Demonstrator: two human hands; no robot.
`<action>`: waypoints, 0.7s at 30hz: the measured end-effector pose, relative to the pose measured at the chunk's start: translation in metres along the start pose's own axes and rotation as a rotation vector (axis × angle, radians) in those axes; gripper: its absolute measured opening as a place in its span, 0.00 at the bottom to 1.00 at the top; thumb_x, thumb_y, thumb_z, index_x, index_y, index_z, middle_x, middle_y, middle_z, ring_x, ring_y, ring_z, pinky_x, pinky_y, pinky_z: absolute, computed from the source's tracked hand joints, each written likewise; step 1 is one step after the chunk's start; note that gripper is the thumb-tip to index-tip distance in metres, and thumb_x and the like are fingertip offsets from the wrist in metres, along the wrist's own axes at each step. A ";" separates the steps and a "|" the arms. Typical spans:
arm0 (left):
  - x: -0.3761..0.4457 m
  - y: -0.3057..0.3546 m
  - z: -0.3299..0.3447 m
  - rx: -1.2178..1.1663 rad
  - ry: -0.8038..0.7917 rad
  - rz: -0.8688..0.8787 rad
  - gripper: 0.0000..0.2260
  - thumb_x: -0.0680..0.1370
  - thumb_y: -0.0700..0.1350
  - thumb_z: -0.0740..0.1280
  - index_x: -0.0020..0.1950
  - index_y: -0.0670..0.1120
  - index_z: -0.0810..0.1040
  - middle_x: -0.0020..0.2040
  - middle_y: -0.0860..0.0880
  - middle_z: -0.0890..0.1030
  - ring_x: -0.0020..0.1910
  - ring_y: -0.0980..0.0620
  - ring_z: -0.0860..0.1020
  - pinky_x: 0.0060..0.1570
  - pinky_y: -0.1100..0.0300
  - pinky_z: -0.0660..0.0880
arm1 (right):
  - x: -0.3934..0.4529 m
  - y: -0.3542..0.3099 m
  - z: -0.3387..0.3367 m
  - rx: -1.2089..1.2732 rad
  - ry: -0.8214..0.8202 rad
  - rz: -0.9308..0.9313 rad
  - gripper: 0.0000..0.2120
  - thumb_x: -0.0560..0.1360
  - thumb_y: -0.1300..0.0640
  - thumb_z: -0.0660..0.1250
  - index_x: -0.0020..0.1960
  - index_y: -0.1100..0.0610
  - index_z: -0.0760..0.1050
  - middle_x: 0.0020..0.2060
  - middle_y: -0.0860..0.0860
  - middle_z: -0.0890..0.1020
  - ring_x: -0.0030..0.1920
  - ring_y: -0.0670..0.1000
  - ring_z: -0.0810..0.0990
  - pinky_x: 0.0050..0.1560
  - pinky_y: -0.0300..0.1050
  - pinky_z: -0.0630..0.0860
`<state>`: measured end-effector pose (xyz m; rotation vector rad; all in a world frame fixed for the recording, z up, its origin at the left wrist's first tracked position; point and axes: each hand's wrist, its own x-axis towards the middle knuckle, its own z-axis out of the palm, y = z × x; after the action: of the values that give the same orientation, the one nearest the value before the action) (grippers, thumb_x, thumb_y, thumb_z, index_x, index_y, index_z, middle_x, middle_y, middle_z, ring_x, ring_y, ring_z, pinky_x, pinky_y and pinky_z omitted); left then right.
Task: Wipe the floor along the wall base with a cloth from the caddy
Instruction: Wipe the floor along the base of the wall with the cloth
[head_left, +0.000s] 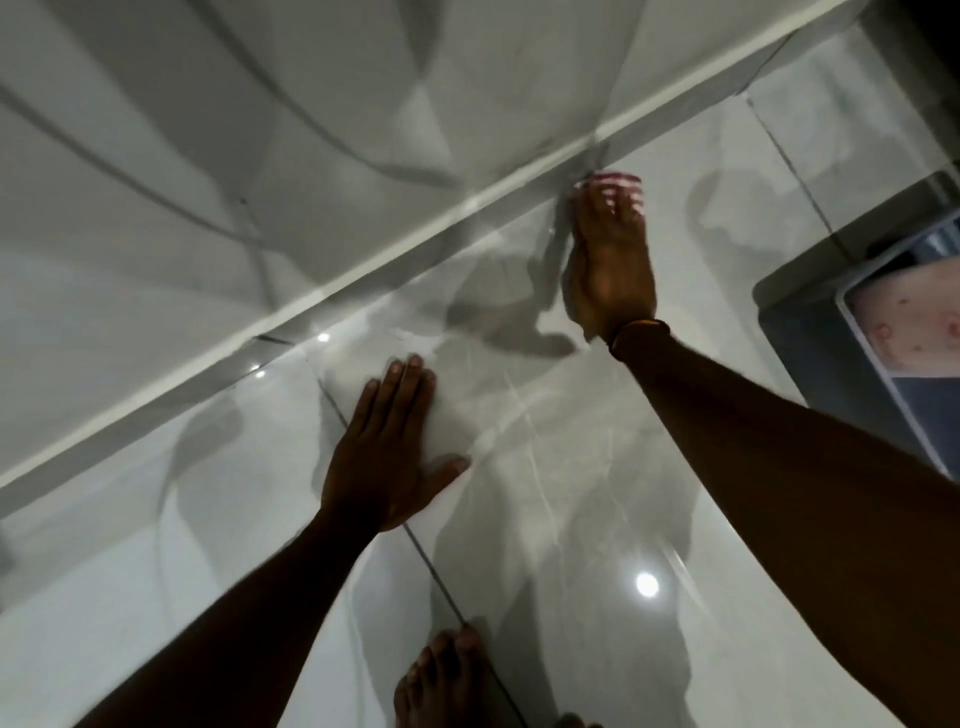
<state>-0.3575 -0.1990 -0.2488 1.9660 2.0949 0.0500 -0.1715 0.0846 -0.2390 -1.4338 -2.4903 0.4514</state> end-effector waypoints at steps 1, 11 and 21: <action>-0.002 -0.002 0.000 0.000 -0.010 -0.001 0.45 0.80 0.70 0.59 0.84 0.37 0.57 0.85 0.38 0.55 0.85 0.39 0.53 0.83 0.41 0.53 | -0.003 -0.014 0.007 0.030 -0.005 -0.052 0.29 0.80 0.65 0.59 0.81 0.65 0.63 0.81 0.66 0.64 0.83 0.69 0.58 0.87 0.62 0.48; -0.031 -0.023 -0.006 -0.014 -0.055 -0.040 0.42 0.82 0.68 0.56 0.85 0.41 0.54 0.86 0.41 0.51 0.86 0.40 0.51 0.84 0.45 0.51 | -0.039 -0.085 0.033 0.058 -0.054 -0.195 0.28 0.81 0.60 0.56 0.80 0.67 0.64 0.80 0.69 0.64 0.83 0.73 0.56 0.84 0.69 0.51; -0.043 -0.040 -0.007 -0.015 -0.056 -0.157 0.41 0.83 0.67 0.53 0.85 0.39 0.52 0.86 0.38 0.50 0.85 0.42 0.48 0.84 0.48 0.47 | -0.077 -0.153 0.050 -0.027 -0.162 -0.248 0.29 0.86 0.50 0.51 0.83 0.62 0.61 0.82 0.61 0.64 0.83 0.66 0.60 0.85 0.62 0.56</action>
<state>-0.3960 -0.2430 -0.2430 1.7674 2.1983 -0.0201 -0.2726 -0.0624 -0.2314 -1.1158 -2.7654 0.5035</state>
